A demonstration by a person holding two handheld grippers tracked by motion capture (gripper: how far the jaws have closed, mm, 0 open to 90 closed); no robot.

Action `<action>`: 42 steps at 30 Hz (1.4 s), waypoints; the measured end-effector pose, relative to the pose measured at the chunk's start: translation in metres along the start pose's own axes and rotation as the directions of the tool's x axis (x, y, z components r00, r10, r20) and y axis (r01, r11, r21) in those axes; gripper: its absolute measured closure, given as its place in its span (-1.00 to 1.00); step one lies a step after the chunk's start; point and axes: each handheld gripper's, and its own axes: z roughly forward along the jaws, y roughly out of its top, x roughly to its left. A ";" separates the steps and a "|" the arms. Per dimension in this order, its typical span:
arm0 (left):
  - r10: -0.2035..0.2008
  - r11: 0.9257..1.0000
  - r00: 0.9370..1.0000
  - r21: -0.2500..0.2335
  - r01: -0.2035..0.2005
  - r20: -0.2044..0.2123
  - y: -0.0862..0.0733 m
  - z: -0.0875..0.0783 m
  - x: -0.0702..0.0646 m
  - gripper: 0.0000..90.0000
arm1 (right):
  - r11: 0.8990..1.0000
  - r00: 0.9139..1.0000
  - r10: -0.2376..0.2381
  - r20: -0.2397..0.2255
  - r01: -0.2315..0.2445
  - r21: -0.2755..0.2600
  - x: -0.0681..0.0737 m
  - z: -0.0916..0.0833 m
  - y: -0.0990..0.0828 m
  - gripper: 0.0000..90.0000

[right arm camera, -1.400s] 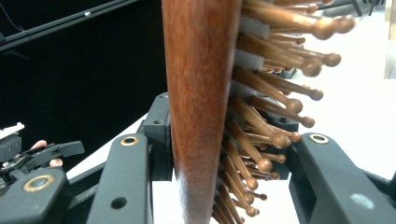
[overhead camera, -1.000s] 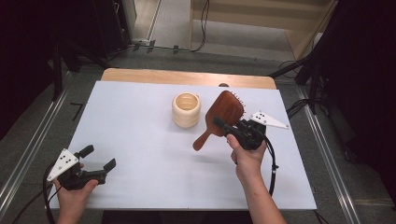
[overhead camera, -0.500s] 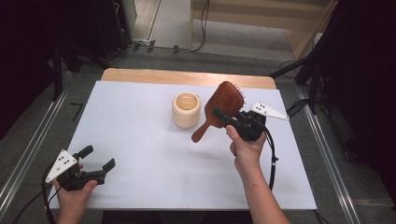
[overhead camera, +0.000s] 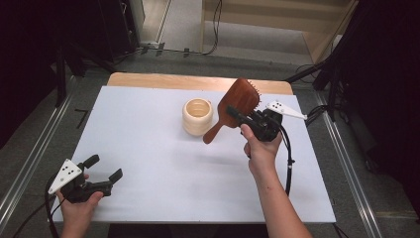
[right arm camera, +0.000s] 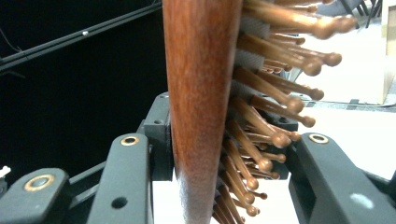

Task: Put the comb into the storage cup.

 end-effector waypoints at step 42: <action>0.019 1.000 1.000 -0.002 -0.019 -0.001 0.000 0.000 -0.002 -1.00 | 0.998 1.000 -0.009 0.018 0.010 -0.058 -0.019 0.052 0.043 0.21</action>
